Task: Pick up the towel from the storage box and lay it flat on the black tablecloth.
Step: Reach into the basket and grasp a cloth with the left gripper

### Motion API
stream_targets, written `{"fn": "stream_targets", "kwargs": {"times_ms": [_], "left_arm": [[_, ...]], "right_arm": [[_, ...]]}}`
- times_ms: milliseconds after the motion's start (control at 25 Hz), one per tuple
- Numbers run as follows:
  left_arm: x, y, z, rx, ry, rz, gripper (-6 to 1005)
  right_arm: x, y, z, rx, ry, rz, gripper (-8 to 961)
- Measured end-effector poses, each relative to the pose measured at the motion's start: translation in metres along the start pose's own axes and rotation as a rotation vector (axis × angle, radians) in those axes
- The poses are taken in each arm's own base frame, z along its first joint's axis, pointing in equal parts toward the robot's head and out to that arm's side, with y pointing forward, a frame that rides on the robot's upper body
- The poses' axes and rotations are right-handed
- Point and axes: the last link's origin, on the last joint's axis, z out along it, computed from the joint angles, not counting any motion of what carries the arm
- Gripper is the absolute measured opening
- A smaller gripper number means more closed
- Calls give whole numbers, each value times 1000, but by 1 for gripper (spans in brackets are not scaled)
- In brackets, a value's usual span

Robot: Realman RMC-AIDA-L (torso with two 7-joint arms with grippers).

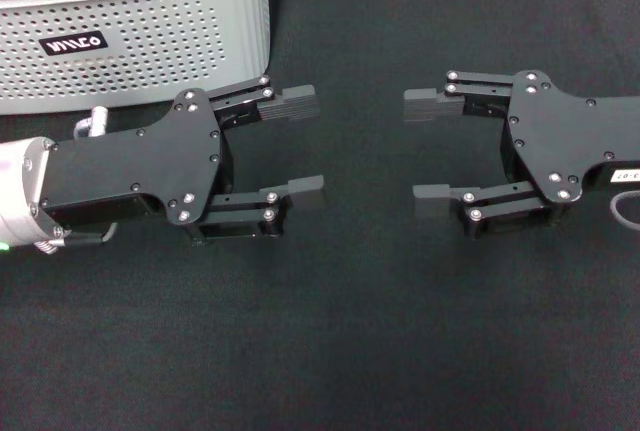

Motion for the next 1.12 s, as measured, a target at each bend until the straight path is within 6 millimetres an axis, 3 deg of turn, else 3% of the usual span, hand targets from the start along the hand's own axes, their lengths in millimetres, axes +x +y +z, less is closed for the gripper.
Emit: {"fn": "stream_targets", "kwargs": {"times_ms": [680,920,1120], "left_arm": [[-4,-6,-7,91,-11,0,753],[14,-27,-51,423,91,122,745],[19,-30,-66,612,178,264,738]], "right_arm": [[2,-4,-4,54,-5,-3,826],[7,-2,-21,129,-30,0,826],[10,-1,-25,148,-46,-1,825]]}}
